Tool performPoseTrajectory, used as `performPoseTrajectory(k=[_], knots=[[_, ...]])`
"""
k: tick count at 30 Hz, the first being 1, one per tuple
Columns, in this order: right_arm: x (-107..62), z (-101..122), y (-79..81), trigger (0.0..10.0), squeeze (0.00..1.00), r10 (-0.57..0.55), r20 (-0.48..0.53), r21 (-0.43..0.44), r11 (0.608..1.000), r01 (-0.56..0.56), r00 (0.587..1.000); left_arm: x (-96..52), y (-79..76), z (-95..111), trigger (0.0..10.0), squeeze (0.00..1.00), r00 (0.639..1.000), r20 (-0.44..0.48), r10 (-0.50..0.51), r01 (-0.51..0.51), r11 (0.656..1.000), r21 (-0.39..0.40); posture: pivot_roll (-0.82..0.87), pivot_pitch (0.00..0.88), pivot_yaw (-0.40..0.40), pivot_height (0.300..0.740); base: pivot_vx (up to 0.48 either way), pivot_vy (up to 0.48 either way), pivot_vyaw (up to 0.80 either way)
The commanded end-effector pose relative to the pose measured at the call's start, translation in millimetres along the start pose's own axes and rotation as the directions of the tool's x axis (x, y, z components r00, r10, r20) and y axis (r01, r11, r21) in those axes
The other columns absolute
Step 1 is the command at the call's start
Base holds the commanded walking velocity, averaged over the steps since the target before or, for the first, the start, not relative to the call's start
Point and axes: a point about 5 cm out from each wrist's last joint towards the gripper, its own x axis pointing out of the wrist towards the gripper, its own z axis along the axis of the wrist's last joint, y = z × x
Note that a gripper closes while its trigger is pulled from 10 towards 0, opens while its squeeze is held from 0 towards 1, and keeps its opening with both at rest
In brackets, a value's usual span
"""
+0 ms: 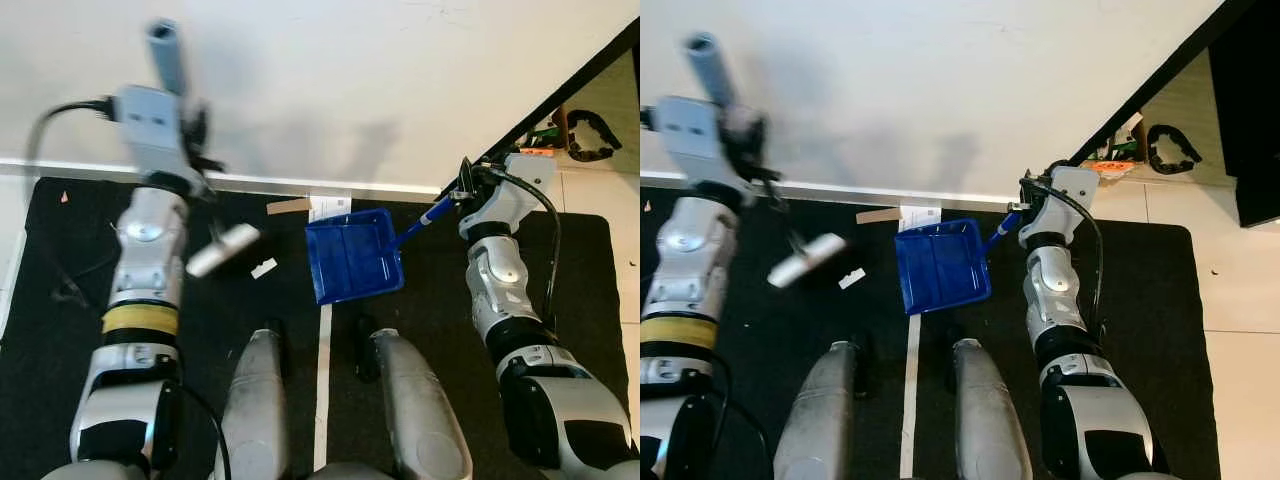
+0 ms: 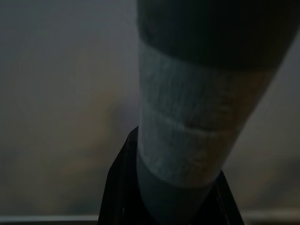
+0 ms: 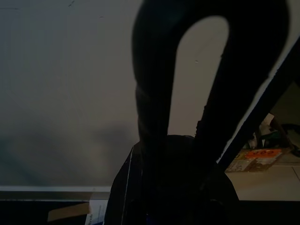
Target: Sweep floor
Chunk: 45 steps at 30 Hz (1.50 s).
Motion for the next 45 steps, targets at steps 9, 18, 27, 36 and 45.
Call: performPoseTrajectory(k=[9,18,27,36,45], knots=[[-22.6,-39,-1.0,10.0,0.0,0.01,-0.198,0.001,1.0,-0.01,0.98,-17.7,0.7,-25,10.0,0.0,0.995,-0.06,0.085,-0.079,0.992,0.103,0.04,0.394,-0.089,0.74,0.0,0.0,0.0],[-26.3,-39,-5.3,10.0,0.0,0.004,-0.187,-0.019,1.0,-0.008,0.982,-45.7,13.7,-88,10.0,0.0,0.898,-0.298,0.323,-0.26,0.937,0.233,-0.02,0.426,-0.09,0.74,0.0,0.0,0.0],[-31.3,-40,-9.0,10.0,0.0,0.001,-0.174,-0.032,0.999,-0.007,0.985,-53.9,3.8,-100,10.0,0.0,0.815,-0.308,0.491,-0.462,0.871,0.167,-0.06,0.451,-0.083,0.74,0.0,0.0,0.0],[-35.9,-40,-2.4,10.0,0.0,0.035,-0.157,-0.017,0.999,-0.038,0.987,-36.4,-50.3,-97,10.0,0.0,0.803,-0.373,0.465,-0.52,0.852,-0.057,-0.07,0.456,-0.079,0.74,0.0,0.0,0.0],[-43.7,-46,-8.6,10.0,0.0,0.021,-0.179,-0.026,0.999,-0.026,0.984,0.0,-150.9,-54,10.0,0.0,0.908,-0.384,0.168,-0.36,0.779,-0.513,-0.06,0.465,-0.074,0.74,0.0,0.0,0.0]])
